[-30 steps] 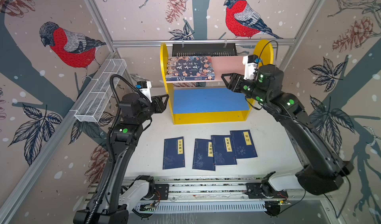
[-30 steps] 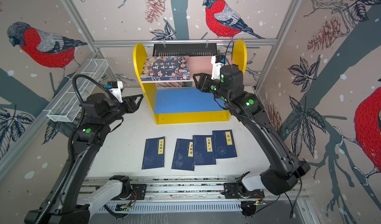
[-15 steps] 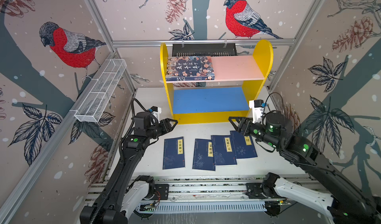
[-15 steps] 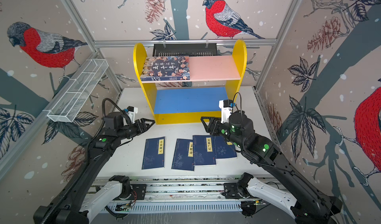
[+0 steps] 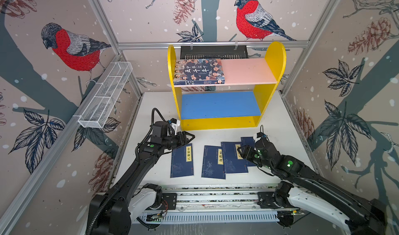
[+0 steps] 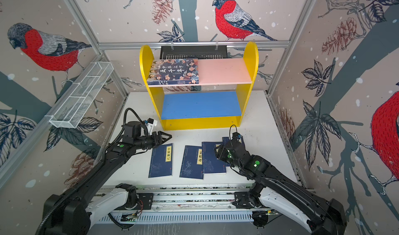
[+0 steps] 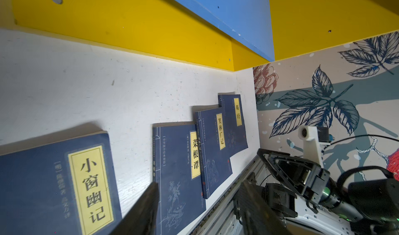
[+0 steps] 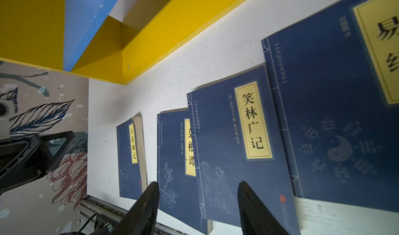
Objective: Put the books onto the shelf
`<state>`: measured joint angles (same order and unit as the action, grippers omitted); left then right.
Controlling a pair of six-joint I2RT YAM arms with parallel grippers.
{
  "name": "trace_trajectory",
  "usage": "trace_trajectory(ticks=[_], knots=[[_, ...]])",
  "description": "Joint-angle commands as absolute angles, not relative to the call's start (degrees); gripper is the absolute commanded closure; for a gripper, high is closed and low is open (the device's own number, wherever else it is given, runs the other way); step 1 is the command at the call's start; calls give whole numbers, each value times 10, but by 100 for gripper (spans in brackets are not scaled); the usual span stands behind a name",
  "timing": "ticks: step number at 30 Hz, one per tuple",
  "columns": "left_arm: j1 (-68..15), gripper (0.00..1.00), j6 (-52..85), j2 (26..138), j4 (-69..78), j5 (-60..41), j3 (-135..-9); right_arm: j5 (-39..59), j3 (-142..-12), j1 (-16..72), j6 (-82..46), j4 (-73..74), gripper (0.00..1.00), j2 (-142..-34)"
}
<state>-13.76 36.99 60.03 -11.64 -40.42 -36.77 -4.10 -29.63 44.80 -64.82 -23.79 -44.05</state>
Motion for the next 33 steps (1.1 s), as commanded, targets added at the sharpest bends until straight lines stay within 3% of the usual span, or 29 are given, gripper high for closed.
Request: trace_trajectory(ticks=[1, 12, 33], knots=[[-153, 39, 358, 618, -65, -427, -362, -32, -260, 416, -677, -192, 40, -440], [-189, 39, 360, 690, 14, -454, -341, 47, -202, 328, -646, -111, 41, -459], [-245, 37, 370, 745, 82, -451, -313, 102, -230, 298, -582, -102, 40, -595]])
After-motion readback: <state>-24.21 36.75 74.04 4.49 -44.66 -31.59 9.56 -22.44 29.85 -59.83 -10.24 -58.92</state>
